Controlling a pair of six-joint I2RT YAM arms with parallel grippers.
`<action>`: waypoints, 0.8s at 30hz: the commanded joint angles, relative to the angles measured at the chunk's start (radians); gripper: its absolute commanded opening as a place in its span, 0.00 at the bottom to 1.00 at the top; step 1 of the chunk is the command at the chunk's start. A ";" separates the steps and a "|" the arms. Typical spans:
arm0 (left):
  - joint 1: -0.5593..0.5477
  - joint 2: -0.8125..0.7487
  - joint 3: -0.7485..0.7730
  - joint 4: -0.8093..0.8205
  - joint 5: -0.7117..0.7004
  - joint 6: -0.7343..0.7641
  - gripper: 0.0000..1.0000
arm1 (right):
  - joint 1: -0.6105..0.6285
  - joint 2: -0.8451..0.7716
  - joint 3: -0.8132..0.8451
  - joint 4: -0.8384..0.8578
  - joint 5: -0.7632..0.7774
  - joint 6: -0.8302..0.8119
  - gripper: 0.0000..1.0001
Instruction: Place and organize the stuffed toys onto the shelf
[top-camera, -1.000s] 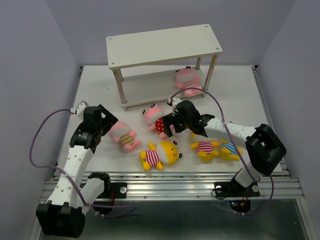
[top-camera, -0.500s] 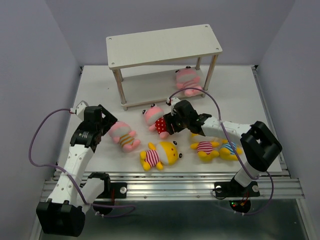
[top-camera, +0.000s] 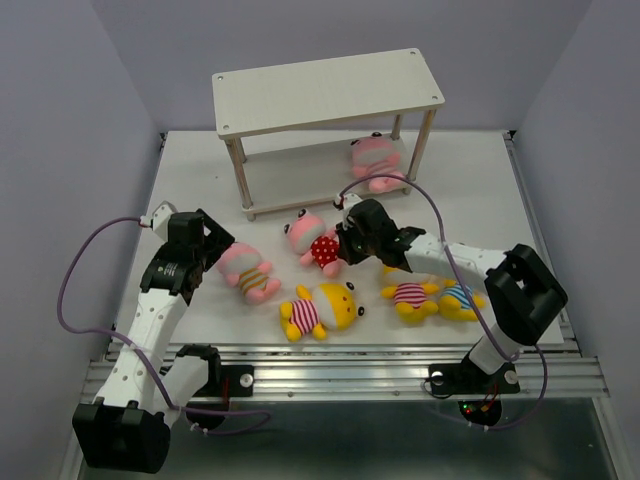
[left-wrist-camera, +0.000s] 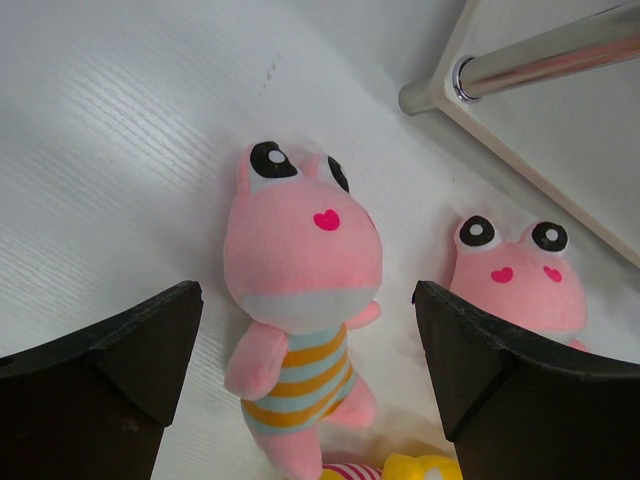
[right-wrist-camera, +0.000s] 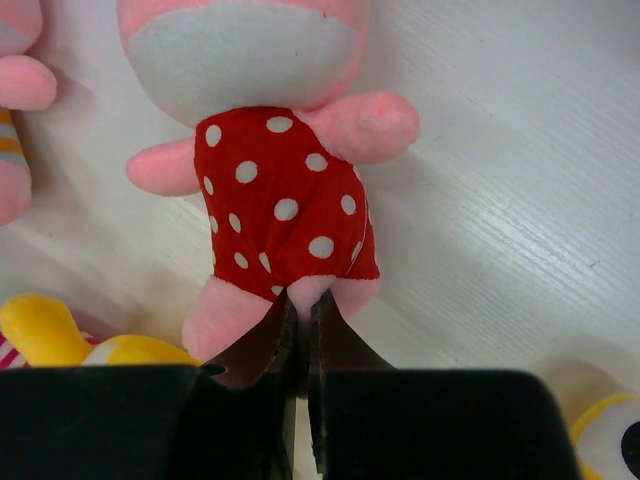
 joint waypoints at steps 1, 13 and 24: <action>0.001 -0.013 0.014 0.013 -0.024 0.015 0.99 | 0.004 -0.089 0.042 0.066 -0.008 0.018 0.01; 0.001 -0.015 0.014 0.032 -0.013 0.020 0.99 | 0.004 -0.150 0.143 0.134 0.114 0.032 0.01; 0.001 -0.013 0.014 0.035 -0.010 0.023 0.99 | -0.008 0.001 0.304 0.140 0.251 0.093 0.01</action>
